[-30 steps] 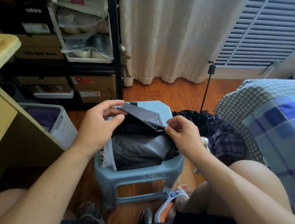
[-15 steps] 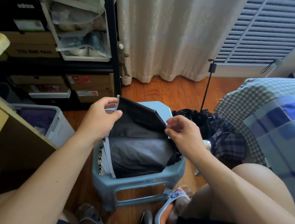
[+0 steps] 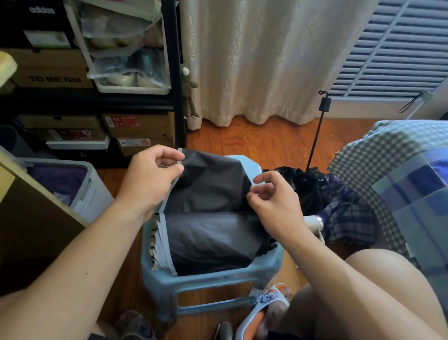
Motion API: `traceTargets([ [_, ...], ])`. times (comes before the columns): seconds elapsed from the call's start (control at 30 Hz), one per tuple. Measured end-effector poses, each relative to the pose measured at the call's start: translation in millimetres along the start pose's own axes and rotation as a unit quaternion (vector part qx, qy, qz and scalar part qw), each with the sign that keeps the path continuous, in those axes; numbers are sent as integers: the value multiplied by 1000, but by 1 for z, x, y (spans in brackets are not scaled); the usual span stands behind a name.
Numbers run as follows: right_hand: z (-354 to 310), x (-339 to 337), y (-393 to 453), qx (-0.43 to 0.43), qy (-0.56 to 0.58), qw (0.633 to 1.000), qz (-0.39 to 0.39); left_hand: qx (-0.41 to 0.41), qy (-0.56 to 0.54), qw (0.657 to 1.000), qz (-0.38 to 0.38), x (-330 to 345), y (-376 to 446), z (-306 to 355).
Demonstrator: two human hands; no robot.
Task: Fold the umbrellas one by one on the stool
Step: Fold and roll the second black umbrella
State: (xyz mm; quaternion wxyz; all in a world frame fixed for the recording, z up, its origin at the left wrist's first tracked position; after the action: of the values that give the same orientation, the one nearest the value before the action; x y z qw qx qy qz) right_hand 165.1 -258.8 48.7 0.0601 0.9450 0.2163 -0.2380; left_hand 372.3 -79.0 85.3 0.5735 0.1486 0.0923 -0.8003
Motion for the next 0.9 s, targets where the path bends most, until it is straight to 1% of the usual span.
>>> traceTargets([
  [0.07,6,2,2,45,14,998,-28,-12,-19,1000,-4,-2,0,0],
  [0.17,3,1,6,73,46,995,-52,-29,-40,999,-9,-4,1,-1],
  [0.3,-9,5,4,66,133,985,-85,-41,-48,998,-13,-6,1,-2],
  [0.43,-11,11,-2,26,110,986,-127,-42,-43,998,-18,-7,0,-1],
  [0.5,-12,13,-2,21,122,982,-142,-43,-40,998,-24,-7,-1,-1],
  [0.63,-9,12,3,31,117,985,-126,-57,-40,997,-34,-7,-2,-3],
  [0.8,-14,2,10,36,214,973,-75,-59,-34,997,-43,-12,-5,-2],
  [0.9,-16,4,10,36,227,968,-96,-66,-52,995,-51,-14,-5,0],
])
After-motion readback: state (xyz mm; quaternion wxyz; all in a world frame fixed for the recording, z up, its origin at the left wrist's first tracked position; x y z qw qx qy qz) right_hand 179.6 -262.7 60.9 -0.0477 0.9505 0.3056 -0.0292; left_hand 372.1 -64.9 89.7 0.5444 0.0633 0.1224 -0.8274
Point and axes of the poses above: each hand's wrist, its own y-axis towards the middle knuckle, its own x-axis out of the palm, z = x × y, the point moved 9 cm from there along y, towards the middle knuckle, and after that the axes turned 12 degrees about z, right-handed, at the moved point
